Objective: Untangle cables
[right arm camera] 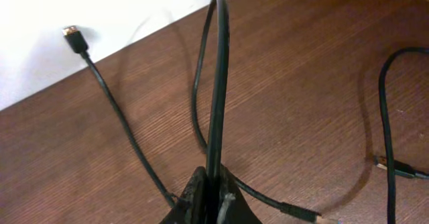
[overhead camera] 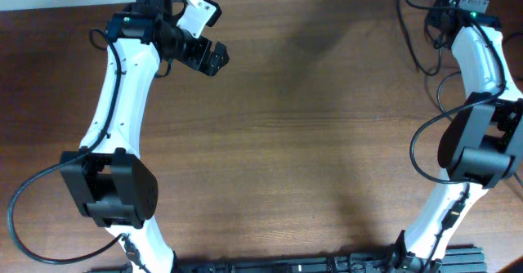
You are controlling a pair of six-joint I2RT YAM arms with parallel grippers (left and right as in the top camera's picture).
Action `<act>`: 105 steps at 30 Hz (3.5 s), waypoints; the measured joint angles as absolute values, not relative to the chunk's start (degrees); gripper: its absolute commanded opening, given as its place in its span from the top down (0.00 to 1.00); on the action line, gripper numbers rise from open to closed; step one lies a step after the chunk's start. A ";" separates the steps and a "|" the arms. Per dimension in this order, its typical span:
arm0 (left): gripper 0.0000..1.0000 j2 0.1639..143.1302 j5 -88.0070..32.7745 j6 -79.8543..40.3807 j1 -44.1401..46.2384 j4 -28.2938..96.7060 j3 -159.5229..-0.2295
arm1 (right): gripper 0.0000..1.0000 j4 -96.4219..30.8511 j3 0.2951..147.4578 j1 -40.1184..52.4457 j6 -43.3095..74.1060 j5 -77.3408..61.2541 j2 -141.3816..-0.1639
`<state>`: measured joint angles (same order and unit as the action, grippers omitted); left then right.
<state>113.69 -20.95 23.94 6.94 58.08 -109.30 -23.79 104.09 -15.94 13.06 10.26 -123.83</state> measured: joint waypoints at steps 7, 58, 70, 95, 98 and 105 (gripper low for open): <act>0.01 113.69 -20.93 23.94 6.94 58.08 -109.30 | 0.01 -24.97 104.09 -19.29 13.15 10.28 -123.83; 0.01 113.69 -20.93 23.94 6.94 58.08 -109.30 | 0.01 -71.13 104.64 -3.68 9.02 -13.67 -91.81; 0.01 113.69 -20.93 23.94 6.94 58.08 -109.30 | 0.01 -71.13 104.64 -3.68 9.04 -13.65 -91.81; 0.01 113.67 -20.97 23.68 7.42 46.63 -109.30 | 0.01 -71.16 104.64 -3.68 9.04 -13.67 -91.81; 0.01 112.71 -20.69 21.78 8.80 42.28 -109.27 | 0.01 -71.16 104.64 -3.68 9.04 -13.67 -91.81; 0.01 103.42 -19.33 15.42 9.96 30.35 -105.16 | 0.01 -71.16 104.64 -3.68 9.02 -13.67 -91.81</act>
